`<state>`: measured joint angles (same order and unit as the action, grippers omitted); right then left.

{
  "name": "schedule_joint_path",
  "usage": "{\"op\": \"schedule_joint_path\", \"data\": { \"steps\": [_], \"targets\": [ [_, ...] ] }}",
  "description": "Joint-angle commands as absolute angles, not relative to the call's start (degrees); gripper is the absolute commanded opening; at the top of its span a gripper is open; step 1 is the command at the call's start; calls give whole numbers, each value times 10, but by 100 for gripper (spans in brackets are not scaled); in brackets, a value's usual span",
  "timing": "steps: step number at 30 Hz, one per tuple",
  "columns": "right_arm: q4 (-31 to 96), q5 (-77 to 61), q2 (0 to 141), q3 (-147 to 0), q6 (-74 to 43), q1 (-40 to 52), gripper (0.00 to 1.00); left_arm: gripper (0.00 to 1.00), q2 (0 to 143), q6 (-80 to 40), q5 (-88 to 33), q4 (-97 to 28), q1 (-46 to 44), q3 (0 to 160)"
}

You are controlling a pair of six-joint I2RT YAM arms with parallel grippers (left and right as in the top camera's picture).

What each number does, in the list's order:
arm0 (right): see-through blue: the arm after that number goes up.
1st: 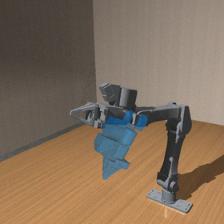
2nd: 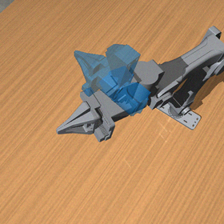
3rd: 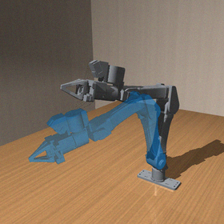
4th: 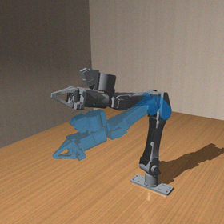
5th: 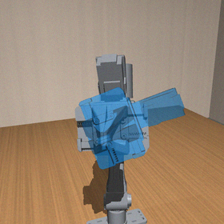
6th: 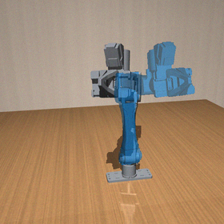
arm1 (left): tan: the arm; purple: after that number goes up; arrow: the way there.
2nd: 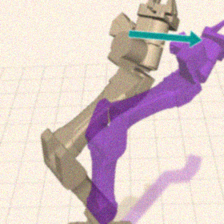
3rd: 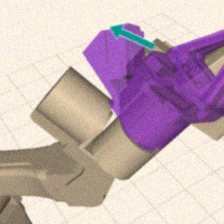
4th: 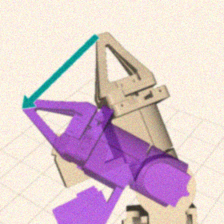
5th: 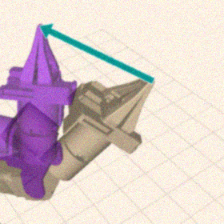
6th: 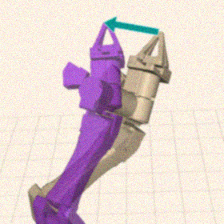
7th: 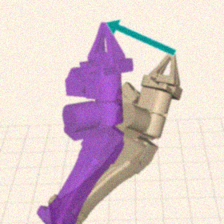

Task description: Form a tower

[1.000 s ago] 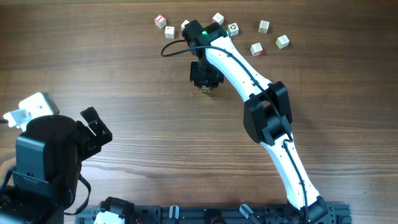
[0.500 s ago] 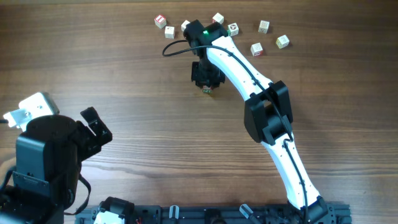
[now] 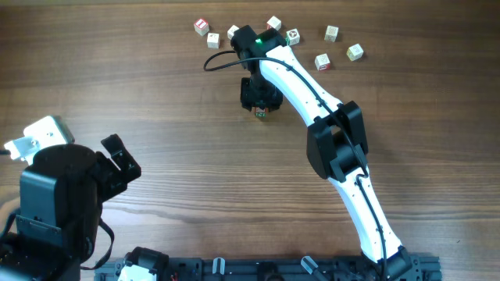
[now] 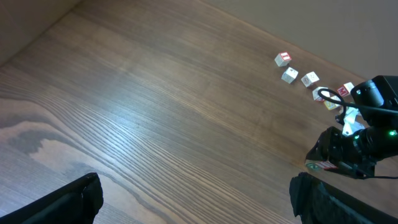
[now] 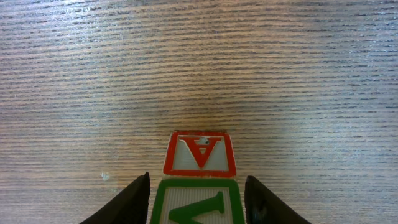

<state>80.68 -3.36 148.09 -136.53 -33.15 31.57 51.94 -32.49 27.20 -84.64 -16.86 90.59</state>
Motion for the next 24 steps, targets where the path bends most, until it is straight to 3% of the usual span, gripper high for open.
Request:
{"op": "schedule_joint_path", "data": {
  "steps": [1,9,19,24],
  "targets": [
    [806,-26,1481,-1362,-336,313,54,100,520,-335,280,-845,-166,906],
    [810,-39,1480,-1370,-336,313,79,100,520,-335,280,-845,-166,906],
    [830,-47,1376,-1390,-334,311,98,100,520,-335,280,-845,-166,906],
    [827,-4,1237,-1390,-334,291,99,100,520,-335,280,-845,-166,906]
  ]
}}
